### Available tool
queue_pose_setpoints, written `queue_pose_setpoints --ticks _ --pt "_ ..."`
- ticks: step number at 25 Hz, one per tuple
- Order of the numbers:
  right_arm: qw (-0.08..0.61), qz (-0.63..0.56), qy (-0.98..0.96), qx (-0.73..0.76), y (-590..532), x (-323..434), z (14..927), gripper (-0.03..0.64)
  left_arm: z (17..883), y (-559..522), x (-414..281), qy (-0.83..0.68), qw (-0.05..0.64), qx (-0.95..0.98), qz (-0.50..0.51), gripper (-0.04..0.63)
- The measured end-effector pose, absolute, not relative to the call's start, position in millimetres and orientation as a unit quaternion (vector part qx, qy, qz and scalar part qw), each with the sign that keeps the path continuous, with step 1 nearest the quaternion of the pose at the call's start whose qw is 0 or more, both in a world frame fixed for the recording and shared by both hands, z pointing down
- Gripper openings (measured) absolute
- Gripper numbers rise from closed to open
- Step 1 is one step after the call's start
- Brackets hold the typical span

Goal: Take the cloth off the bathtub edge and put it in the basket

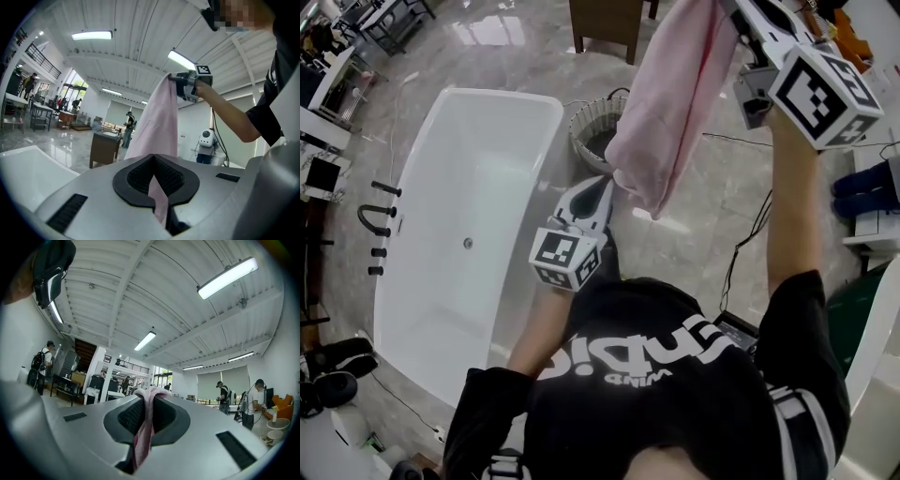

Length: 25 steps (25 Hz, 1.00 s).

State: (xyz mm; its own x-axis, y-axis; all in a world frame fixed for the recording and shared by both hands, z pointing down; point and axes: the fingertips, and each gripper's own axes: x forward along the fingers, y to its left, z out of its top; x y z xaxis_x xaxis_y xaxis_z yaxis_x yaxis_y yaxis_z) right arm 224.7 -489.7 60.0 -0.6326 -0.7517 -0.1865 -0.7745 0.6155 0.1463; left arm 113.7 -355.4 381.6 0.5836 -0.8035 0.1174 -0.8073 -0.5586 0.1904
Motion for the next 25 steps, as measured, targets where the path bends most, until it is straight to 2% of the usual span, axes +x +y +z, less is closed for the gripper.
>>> queue_pose_setpoints --ticks 19,25 --pt "0.064 0.133 0.874 -0.464 -705.0 203.8 11.5 0.017 338.7 -613.6 90.1 -0.393 0.086 0.916 0.001 0.014" --pt "0.058 0.124 0.875 -0.464 -757.3 195.6 23.5 0.017 340.0 -671.8 83.3 -0.393 0.091 0.915 0.007 0.014"
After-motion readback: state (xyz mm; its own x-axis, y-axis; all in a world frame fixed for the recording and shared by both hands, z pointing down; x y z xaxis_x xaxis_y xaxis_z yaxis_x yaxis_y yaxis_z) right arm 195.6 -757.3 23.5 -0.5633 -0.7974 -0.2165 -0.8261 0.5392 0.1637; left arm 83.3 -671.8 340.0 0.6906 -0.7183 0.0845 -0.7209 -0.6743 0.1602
